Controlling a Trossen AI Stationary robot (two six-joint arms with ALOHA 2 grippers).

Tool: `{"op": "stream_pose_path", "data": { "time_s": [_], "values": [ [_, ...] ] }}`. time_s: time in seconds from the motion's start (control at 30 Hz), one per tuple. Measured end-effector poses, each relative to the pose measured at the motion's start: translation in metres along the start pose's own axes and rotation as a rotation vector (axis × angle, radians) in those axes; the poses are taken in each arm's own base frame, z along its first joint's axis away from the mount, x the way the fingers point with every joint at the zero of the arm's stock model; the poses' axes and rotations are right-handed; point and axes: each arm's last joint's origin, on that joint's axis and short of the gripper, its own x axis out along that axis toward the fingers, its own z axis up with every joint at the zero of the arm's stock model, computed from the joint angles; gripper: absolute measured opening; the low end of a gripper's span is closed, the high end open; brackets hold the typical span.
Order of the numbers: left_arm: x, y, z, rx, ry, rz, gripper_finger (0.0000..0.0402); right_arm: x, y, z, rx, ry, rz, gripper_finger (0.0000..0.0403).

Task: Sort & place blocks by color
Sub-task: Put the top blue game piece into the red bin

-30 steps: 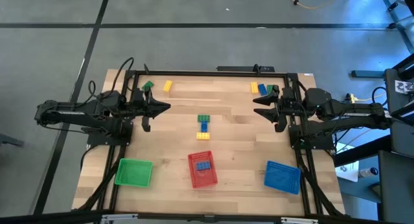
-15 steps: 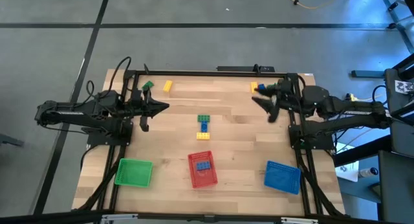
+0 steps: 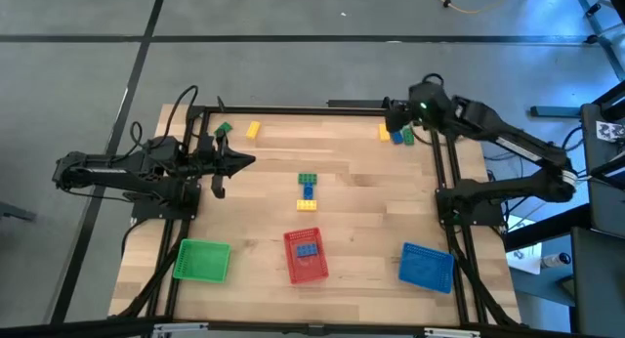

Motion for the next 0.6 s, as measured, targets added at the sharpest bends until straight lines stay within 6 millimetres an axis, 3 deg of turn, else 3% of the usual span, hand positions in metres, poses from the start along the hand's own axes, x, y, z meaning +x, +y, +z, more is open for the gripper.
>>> {"op": "stream_pose_path", "data": {
  "time_s": [0.3, 0.6],
  "values": [
    [0.000, 0.000, 0.000, 0.000, 0.000, -0.001, 0.0000, 0.099, -0.034, 0.002, 0.002, 0.348, -0.184, 0.0215],
    [0.000, 0.000, 0.000, 0.000, 0.000, 0.000, 0.0000, 0.160, -0.060, -0.009, -0.008, 0.547, -0.200, 0.0215]
  ]
}}
